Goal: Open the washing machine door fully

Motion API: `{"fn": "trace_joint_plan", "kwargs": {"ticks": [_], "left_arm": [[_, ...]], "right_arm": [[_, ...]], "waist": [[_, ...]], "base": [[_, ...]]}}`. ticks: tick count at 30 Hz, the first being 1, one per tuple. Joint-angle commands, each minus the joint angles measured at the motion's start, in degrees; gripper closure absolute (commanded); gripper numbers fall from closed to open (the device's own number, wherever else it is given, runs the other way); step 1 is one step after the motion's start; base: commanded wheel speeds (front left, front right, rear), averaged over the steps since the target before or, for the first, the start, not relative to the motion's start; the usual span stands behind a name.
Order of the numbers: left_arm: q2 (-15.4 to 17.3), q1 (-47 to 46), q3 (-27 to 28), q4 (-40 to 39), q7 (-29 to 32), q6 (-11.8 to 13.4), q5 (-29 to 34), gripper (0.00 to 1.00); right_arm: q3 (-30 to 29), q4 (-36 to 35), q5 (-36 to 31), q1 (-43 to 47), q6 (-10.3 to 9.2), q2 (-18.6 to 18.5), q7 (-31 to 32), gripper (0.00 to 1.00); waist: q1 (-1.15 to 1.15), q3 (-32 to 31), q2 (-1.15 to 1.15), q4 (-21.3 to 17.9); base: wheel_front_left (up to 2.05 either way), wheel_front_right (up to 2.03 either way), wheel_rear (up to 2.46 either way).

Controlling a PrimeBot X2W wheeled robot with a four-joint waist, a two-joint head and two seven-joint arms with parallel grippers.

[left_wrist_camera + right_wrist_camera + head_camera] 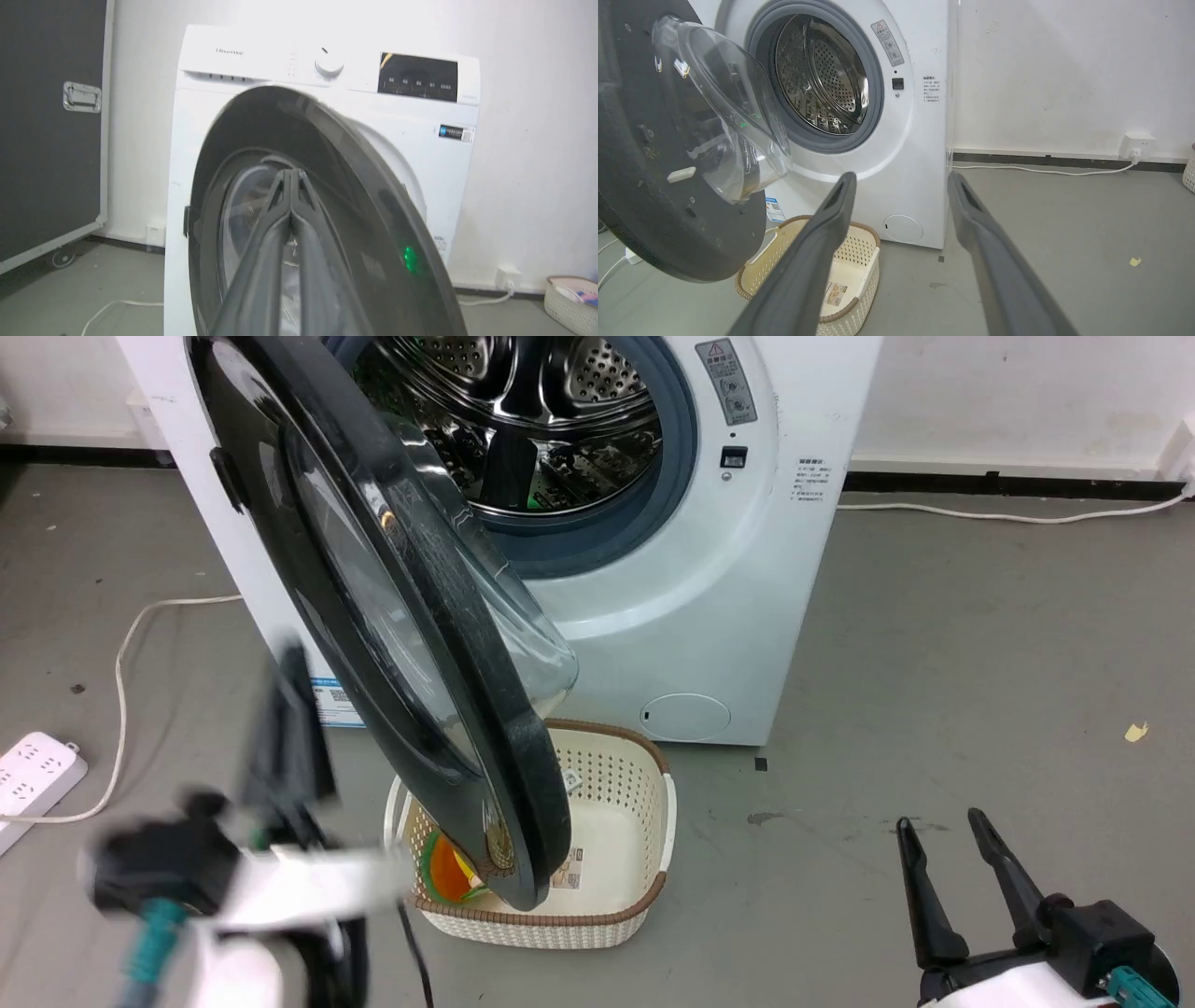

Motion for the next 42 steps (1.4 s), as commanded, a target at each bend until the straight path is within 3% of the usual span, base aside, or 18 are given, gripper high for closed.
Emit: {"fn": "trace_joint_plan", "kwargs": {"ticks": [1, 5, 8, 14, 23, 30, 42], "left_arm": [[0.1, -2.3, 0.4, -1.6, -0.3, 0.4, 0.0, 1.00], [0.1, -7.7, -0.4, -6.9, -0.3, 1.5, 0.4, 1.00], [0.1, -9.8, -3.2, -7.0, -0.3, 1.5, -0.5, 1.00], [0.2, -10.9, -10.7, -6.2, 3.9, 0.3, 3.8, 1.00], [0.1, -6.4, -21.5, 4.2, 11.1, -0.6, -1.6, 1.00], [0.1, -7.6, -22.5, 17.2, 8.9, 2.5, -4.8, 1.00], [0.1, -6.7, -22.6, 25.1, 4.3, 2.9, -7.1, 1.00]], "right_arm": [[0.0, -0.3, 0.3, -0.2, 0.05, 0.3, -0.2, 0.00], [0.0, -0.1, 0.6, -0.4, 0.05, 0.3, -0.2, 0.00], [-0.1, 0.6, 1.0, -0.3, 0.05, 0.3, -0.2, 0.00], [-0.3, 1.2, 2.5, -0.5, 0.05, 0.3, -0.2, 0.00], [-0.2, 1.3, 3.2, -0.7, 0.05, 0.3, -0.2, 0.00], [0.5, 1.6, 3.4, -1.3, 0.05, 0.3, -0.2, 0.00], [1.3, 2.6, 3.7, -0.2, 0.05, 0.3, -0.2, 0.00]], "waist": [[-0.01, 0.0, 0.00, -0.1], [-0.01, 0.0, 0.00, -0.6], [-0.01, -0.4, 0.00, -1.1], [-0.01, -0.6, 0.00, -2.0], [-0.01, 0.5, 0.00, -2.2], [-0.01, 1.3, 0.00, -1.9], [-0.01, -0.6, 0.00, 2.7]], "base": [[0.00, 0.00, 0.00], [0.00, 0.00, 0.00], [0.00, 0.00, 0.00], [0.00, 0.00, 0.00], [0.00, 0.00, 0.00], [0.00, 0.00, 0.00], [0.00, 0.00, 0.00]]}}
